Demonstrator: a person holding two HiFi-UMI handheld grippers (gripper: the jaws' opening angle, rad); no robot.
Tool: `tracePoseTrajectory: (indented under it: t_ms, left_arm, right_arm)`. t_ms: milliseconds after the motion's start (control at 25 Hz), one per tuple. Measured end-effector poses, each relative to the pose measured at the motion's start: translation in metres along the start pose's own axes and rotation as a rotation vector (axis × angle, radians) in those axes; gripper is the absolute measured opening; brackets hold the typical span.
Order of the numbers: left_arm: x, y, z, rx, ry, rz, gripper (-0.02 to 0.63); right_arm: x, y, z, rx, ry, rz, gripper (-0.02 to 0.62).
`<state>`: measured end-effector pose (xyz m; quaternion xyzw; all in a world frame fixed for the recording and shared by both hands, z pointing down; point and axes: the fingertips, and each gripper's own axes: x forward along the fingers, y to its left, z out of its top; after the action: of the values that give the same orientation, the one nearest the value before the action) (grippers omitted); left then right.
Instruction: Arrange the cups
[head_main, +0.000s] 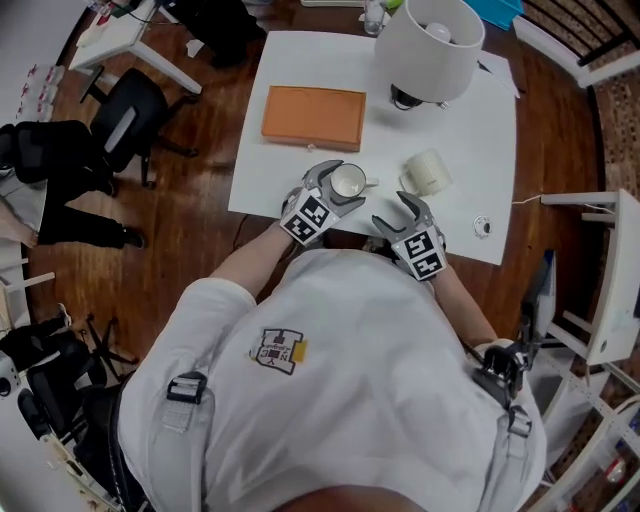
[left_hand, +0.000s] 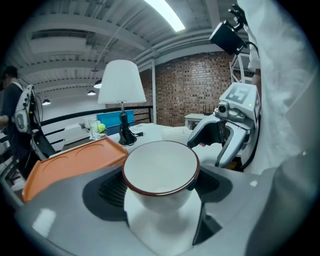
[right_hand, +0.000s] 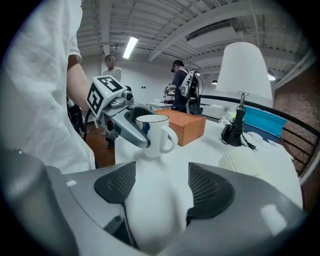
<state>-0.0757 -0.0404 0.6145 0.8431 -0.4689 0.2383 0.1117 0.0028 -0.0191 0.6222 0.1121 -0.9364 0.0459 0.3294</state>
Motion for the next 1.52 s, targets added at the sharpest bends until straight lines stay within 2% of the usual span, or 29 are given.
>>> tracePoseTrajectory:
  t_ms: [240,520,680,960,1280,1520]
  left_arm:
    - [-0.050,0.043,0.013,-0.050,-0.039,0.104,0.399]
    - [-0.098,0.120,0.035,-0.088,-0.100,0.210,0.399]
    - [-0.104,0.162,0.045,-0.101,-0.106,0.247,0.399]
    - [-0.085,0.232,0.048,-0.136,-0.084,0.285,0.399]
    - [-0.051,0.250,0.026,-0.145,-0.021,0.268,0.399]
    - [-0.042,0.248,0.017,-0.112,0.016,0.257,0.399]
  right_arm:
    - [0.020,0.019,0.030,-0.056,-0.021,0.048,0.328]
    - [0.044,0.037,0.062,-0.098,-0.043,0.068,0.324]
    - [0.046,0.039,0.069,-0.099,-0.047,0.059,0.321]
    - [0.044,0.029,0.071,-0.075,-0.050,0.005,0.316]
    - [0.029,0.009,0.062,-0.023,-0.030,-0.073,0.311]
    - [0.028,0.008,0.059,-0.007,-0.023,-0.085,0.310]
